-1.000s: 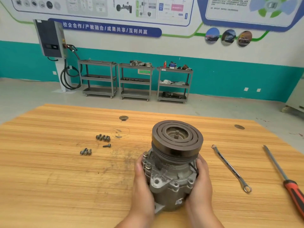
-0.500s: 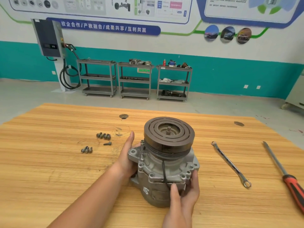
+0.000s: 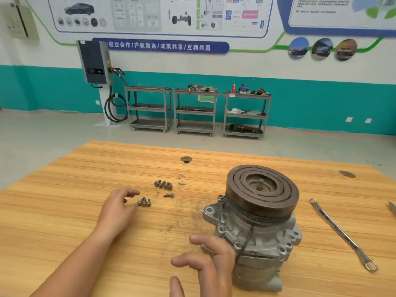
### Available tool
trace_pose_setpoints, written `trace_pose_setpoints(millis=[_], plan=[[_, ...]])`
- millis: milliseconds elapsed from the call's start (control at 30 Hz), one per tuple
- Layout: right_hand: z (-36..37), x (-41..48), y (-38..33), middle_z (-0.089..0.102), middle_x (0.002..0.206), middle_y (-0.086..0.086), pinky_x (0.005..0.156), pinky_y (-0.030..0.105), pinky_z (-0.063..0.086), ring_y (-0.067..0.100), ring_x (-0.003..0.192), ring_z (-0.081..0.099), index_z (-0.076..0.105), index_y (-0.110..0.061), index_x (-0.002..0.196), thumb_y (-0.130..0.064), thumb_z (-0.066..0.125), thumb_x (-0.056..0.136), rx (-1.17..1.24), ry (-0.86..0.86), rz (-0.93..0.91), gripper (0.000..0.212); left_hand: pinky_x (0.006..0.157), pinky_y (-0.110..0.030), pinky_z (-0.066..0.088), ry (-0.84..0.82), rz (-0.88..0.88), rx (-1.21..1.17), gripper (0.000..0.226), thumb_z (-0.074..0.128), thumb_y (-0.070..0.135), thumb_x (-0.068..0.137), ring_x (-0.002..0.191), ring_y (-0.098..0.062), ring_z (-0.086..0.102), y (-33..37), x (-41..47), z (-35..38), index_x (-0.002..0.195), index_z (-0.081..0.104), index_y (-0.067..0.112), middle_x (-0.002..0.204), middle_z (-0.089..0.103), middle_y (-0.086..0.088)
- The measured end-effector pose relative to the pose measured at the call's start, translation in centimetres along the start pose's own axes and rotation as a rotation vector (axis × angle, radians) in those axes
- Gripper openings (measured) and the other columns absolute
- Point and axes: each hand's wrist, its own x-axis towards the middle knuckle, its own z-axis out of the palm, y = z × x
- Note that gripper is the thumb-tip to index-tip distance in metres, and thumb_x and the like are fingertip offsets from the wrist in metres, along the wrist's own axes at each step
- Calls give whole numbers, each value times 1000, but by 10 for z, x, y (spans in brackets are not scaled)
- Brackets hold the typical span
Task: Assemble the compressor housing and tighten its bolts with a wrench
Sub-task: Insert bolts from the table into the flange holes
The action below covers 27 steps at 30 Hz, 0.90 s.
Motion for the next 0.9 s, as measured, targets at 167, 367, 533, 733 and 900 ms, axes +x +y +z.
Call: trace_pose_setpoints(millis=[167,367,533,733,900], plan=[[53,33,-6,45,115,-16,91,14,34,3,112,44,56,-28,102,-21,50,81,217,-515,175,23,100,-31,30,-194,175,277,35,69,18,82,119,-21,37,-11,19,8,115,63,28,123,50,2],[152,61,56,7,155,-1,115,34,12,18,143,1,28,-17,141,-8,41,91,-219,-605,679,53,91,-29,34,-168,324,559,26,57,35,90,117,-16,37,2,30,22,115,64,35,129,47,13],[180,70,105,19,155,5,115,38,16,23,143,10,26,-15,144,-3,41,93,-445,-596,709,55,89,-29,35,-134,374,694,29,55,39,90,118,-15,38,-1,32,29,118,62,34,124,51,14],[178,58,123,44,132,7,100,34,35,23,123,36,44,-14,130,2,37,91,-520,-576,633,42,88,-27,35,-128,457,775,28,53,48,92,114,-12,40,-7,36,30,112,65,32,114,55,15],[151,53,110,46,119,3,81,23,38,16,100,48,51,-16,111,-7,41,95,-248,-444,780,21,88,-27,35,-167,558,732,25,50,41,95,112,-14,44,-8,31,35,113,65,31,110,58,10]])
